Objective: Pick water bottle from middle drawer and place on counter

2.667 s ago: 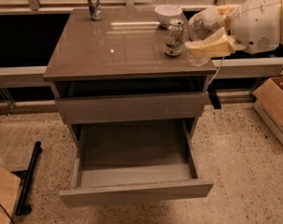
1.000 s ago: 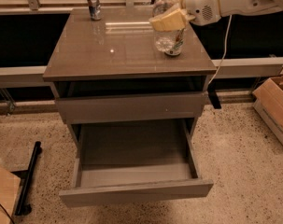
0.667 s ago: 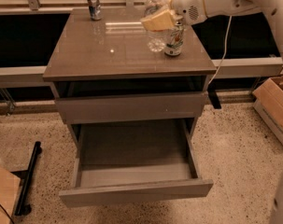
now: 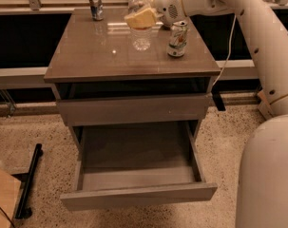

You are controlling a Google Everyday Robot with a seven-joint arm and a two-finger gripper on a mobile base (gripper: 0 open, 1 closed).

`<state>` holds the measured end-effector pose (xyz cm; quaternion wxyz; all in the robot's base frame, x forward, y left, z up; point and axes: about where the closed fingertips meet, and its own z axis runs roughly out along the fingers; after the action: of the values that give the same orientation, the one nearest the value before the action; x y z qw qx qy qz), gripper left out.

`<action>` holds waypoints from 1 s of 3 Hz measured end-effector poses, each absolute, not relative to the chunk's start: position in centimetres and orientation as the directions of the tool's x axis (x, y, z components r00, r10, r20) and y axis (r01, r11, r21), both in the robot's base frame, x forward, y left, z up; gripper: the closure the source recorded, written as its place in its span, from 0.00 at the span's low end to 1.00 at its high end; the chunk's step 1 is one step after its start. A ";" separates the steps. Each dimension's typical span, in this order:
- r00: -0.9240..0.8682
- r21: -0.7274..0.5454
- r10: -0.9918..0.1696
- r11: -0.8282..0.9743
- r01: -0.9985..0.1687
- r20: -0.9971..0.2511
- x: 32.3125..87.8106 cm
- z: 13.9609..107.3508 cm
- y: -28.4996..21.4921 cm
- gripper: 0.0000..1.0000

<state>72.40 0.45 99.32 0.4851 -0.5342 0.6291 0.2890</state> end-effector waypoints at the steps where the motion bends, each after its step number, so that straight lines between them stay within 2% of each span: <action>1: -0.026 -0.089 -0.383 0.278 -0.956 -0.923 75.9 97.1 2.3 1.00; 3: -0.059 -0.054 -0.368 0.289 -0.956 -0.928 76.4 96.2 2.6 1.00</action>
Offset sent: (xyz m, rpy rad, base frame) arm 0.0528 0.0154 -0.0228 0.0069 0.0774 -0.0340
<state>76.37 2.60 96.23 0.4640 -0.5050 0.6552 0.3168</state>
